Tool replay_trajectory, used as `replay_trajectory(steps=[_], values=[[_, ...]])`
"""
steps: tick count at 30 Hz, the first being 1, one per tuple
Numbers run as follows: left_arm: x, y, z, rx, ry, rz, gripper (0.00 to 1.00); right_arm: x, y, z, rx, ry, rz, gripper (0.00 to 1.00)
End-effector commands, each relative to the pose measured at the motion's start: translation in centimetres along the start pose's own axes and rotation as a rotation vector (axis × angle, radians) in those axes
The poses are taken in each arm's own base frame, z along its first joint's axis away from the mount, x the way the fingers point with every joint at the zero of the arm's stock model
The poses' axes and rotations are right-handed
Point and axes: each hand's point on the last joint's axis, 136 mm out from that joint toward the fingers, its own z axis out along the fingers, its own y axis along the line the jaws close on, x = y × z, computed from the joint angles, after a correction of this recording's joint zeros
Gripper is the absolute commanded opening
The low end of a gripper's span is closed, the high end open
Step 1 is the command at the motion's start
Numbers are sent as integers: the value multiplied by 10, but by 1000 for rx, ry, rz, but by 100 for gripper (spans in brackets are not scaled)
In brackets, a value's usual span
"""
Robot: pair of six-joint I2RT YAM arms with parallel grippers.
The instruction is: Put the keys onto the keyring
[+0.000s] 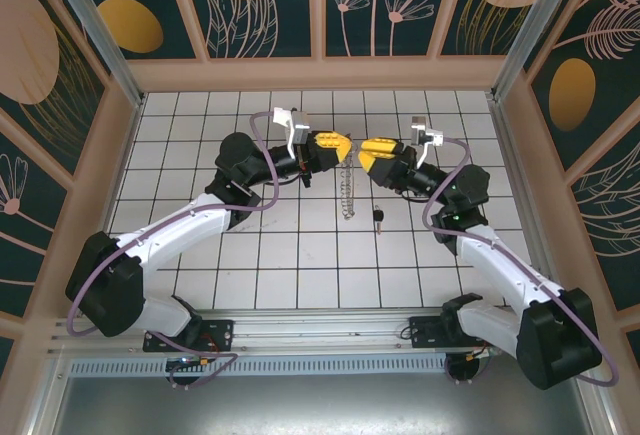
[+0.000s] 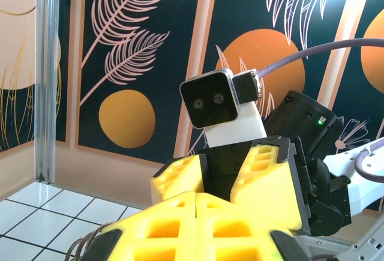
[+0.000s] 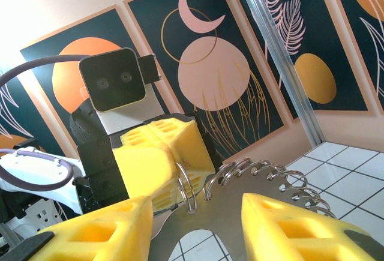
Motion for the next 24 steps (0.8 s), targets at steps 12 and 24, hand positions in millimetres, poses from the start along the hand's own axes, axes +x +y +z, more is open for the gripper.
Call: replay_trajectory(steps=[12, 24], values=[[-16, -11, 3, 45, -54, 32, 0, -19, 20, 13, -87, -32, -73, 35], [-17, -10, 3, 45, -59, 33, 0, -12, 23, 15, -106, -5, -67, 9]])
